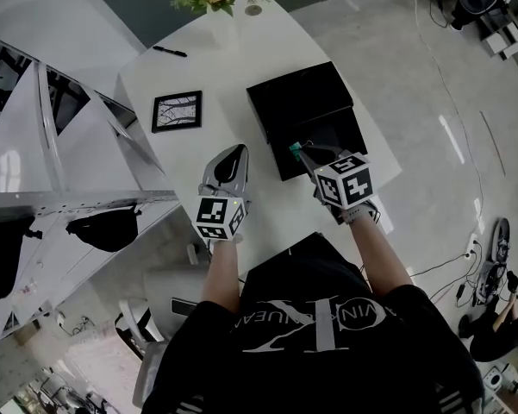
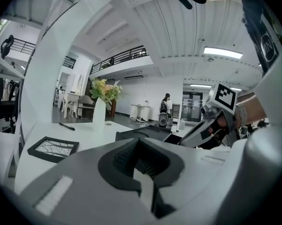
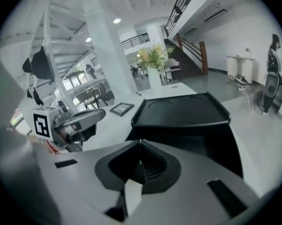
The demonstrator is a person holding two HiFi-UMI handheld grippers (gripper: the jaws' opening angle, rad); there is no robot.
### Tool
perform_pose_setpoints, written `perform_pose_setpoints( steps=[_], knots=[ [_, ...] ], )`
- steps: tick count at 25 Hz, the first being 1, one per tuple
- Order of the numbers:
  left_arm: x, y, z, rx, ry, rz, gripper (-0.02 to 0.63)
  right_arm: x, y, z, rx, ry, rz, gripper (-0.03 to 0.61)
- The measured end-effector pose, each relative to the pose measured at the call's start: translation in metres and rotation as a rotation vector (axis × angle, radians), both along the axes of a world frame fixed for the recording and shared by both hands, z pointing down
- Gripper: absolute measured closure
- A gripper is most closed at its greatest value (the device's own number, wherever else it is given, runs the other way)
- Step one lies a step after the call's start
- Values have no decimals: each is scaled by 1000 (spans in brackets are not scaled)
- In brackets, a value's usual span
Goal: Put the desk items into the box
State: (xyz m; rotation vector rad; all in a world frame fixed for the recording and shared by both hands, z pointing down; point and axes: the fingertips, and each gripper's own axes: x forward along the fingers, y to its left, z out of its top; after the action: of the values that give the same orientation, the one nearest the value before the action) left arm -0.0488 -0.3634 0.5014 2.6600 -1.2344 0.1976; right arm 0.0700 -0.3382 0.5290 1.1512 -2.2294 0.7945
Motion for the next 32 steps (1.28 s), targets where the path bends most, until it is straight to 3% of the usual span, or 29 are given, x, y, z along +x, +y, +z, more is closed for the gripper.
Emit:
perform_pose_setpoints(
  steps=[5, 14, 22, 32],
  knots=[
    [3, 2, 4, -10, -11, 10, 603, -7, 9, 20, -31, 124, -144, 560],
    [-6, 7, 7, -23, -14, -7, 603, -10, 10, 34, -35, 240, -236, 558],
    [-16, 10, 7, -21, -14, -32, 603, -2, 1, 32, -13, 261, -221, 558],
    [-38, 10, -2, 1, -10, -83, 603, 2, -17, 7, 61, 184, -159, 558]
  ],
)
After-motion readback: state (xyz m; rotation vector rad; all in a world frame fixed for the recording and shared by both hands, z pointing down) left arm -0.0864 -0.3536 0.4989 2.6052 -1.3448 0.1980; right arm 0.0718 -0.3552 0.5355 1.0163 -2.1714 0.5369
